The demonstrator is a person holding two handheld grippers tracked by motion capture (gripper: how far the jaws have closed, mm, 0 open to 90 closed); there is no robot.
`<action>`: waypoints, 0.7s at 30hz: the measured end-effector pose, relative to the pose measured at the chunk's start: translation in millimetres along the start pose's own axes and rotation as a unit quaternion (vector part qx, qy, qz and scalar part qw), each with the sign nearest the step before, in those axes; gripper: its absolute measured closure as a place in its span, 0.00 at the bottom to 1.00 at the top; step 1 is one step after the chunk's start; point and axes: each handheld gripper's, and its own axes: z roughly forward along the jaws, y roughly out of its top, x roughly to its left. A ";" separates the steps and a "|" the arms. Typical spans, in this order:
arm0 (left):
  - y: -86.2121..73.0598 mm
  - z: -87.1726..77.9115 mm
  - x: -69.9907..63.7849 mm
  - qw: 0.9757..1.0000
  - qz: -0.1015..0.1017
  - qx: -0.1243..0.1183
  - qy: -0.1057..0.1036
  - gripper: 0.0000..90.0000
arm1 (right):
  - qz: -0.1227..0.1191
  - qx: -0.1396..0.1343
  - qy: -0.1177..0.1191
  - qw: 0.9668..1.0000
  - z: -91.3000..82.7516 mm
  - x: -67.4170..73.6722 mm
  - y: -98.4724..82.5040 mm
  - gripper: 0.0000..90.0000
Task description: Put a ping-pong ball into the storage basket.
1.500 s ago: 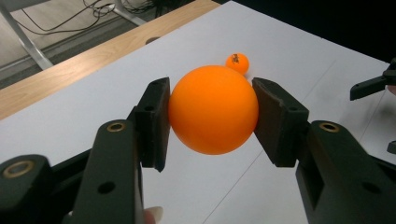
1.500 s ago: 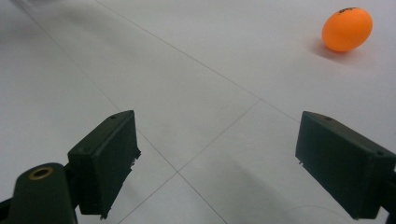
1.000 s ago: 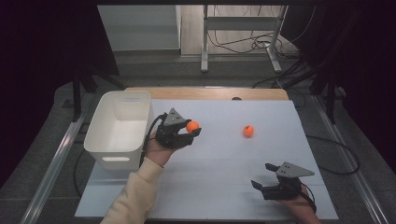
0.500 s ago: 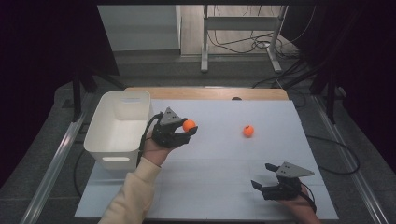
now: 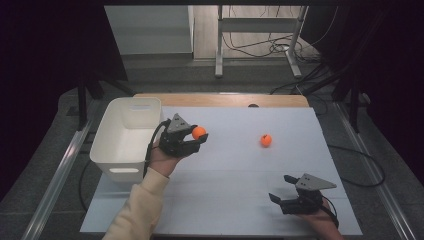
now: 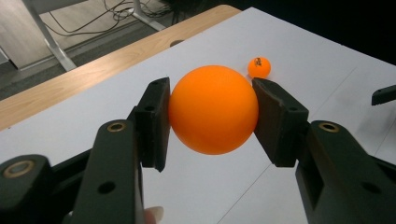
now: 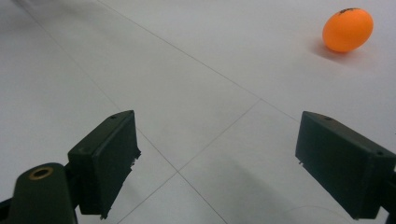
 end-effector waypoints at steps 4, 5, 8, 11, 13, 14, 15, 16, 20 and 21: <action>-0.7 -1.1 2.3 1.000 -0.002 -0.001 0.002 0.55 | -0.001 0.004 -0.002 1.000 0.2 0.0 0.1 0.15; -0.9 -1.0 2.5 1.000 -0.003 -0.001 0.002 0.55 | -0.002 0.005 -0.002 1.000 0.3 0.1 0.0 0.15; -1.3 -1.0 3.2 1.000 -0.003 0.000 0.001 0.55 | -0.002 0.005 -0.002 1.000 0.5 0.1 0.0 0.15; -2.7 -0.3 4.1 1.000 -0.005 0.001 0.001 0.55 | -0.002 0.005 -0.002 1.000 0.4 0.0 0.0 0.15; -3.4 0.2 4.6 1.000 -0.006 0.002 0.000 0.55 | -0.003 0.005 -0.002 1.000 0.3 0.0 0.0 0.15; -3.8 0.4 4.7 1.000 -0.007 0.002 0.000 0.55 | -0.003 0.005 -0.002 1.000 0.4 0.1 0.0 0.15; -4.0 0.6 4.9 1.000 -0.007 0.002 0.000 0.55 | -0.003 0.005 -0.002 1.000 0.4 0.2 0.0 0.15; -4.1 0.6 5.3 1.000 -0.007 0.003 0.001 0.55 | -0.005 0.006 -0.002 1.000 0.4 0.1 0.0 0.15; -3.7 -0.3 6.2 1.000 -0.008 0.001 0.002 0.55 | -0.004 0.005 -0.001 1.000 0.9 0.4 -0.1 0.15; -3.3 -0.9 6.6 1.000 -0.006 0.001 0.003 0.55 | -0.004 0.005 -0.001 1.000 0.9 0.4 -0.2 0.15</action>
